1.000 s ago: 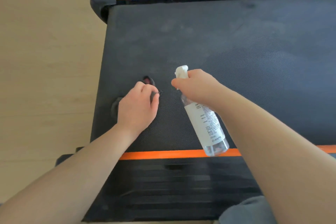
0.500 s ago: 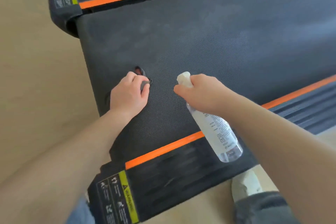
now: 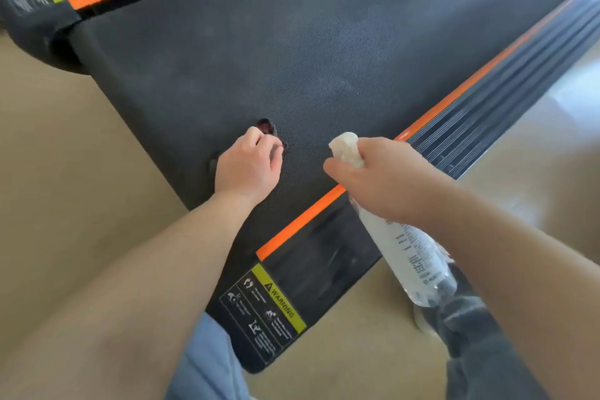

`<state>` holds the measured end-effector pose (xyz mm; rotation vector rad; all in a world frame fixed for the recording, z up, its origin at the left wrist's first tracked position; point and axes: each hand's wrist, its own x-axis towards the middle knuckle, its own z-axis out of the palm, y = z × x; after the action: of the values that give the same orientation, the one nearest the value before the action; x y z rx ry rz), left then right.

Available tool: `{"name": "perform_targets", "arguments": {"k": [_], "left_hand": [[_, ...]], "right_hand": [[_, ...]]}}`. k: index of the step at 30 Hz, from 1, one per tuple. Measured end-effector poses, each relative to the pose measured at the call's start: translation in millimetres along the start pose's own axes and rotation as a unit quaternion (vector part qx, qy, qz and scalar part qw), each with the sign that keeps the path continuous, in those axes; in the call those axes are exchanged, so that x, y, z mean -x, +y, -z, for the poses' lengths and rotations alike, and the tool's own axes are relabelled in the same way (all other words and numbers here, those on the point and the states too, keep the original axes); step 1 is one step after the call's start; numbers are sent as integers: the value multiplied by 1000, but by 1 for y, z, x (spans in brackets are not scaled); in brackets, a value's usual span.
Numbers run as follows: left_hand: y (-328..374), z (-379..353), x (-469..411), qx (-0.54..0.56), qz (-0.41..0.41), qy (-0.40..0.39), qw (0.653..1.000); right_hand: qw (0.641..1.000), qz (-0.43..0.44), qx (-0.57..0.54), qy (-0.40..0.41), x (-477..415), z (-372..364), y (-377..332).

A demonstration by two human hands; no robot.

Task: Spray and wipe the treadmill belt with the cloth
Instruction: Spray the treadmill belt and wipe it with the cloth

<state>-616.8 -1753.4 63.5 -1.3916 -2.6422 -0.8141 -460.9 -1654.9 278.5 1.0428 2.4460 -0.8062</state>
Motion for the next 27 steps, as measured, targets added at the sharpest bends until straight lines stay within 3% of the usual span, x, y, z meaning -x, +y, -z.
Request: {"name": "perform_targets", "arguments": {"k": [9, 16, 22, 27], "left_hand": [[-5, 2, 1, 41, -2, 20, 999], [2, 5, 4, 25, -13, 36, 999], [9, 0, -3, -22, -2, 30, 999], [7, 0, -4, -15, 9, 3, 1000]], "right_hand": [[998, 6, -41, 50, -17, -1, -38], [992, -15, -123, 21, -67, -24, -19], [995, -17, -88, -52, -118, -33, 0], [995, -11, -87, -54, -141, -26, 3]]}}
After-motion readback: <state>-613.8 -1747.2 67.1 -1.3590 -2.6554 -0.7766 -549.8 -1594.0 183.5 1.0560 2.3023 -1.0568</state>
